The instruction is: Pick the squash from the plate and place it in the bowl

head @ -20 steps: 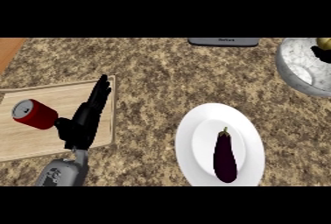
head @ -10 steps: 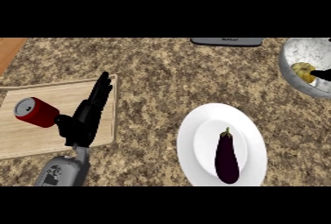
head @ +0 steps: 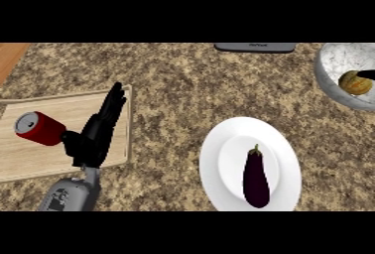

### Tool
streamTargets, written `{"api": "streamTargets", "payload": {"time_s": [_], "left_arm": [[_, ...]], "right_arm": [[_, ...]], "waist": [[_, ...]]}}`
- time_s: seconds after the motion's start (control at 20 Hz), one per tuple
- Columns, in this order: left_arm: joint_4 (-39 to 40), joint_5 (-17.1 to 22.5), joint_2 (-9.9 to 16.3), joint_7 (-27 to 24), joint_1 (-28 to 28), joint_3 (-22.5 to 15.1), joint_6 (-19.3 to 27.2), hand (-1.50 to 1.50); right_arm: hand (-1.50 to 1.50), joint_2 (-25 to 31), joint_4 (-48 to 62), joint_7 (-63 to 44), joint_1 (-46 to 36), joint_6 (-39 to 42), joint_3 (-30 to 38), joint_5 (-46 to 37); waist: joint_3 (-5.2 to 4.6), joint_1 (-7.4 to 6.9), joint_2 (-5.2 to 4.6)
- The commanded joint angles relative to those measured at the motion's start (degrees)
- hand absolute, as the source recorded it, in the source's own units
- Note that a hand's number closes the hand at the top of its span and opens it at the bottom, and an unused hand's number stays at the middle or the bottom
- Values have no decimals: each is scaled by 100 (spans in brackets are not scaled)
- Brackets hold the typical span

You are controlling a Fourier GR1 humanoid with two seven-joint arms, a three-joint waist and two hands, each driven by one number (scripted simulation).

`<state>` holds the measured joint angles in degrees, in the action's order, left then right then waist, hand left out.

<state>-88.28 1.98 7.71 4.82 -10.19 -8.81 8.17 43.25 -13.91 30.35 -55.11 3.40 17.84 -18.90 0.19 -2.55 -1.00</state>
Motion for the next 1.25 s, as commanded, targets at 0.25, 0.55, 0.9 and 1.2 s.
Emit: {"api": "streamTargets", "payload": {"time_s": [0.25, 0.55, 0.9, 1.2], "left_arm": [[-54, -210, -146, 86, -4, -91, 141, 0], [-83, -47, 10, 159, -91, 114, -55, 0], [61, -48, -32, -57, 64, 212, -75, 0], [325, 45, 55, -194, -47, 394, -268, 0]], "right_arm": [[-150, 507, 389, -272, -196, 879, 688, 675], [-150, 1122, 564, -13, 213, 1889, 1016, 1005], [-150, 1310, 516, 430, 851, 2852, 1109, 1166], [-150, 1252, 409, 705, 1197, 2920, 1034, 1104]], "waist": [[-5, 85, 30], [4, 54, 6], [1, 118, 28], [1, 106, 16]]}}
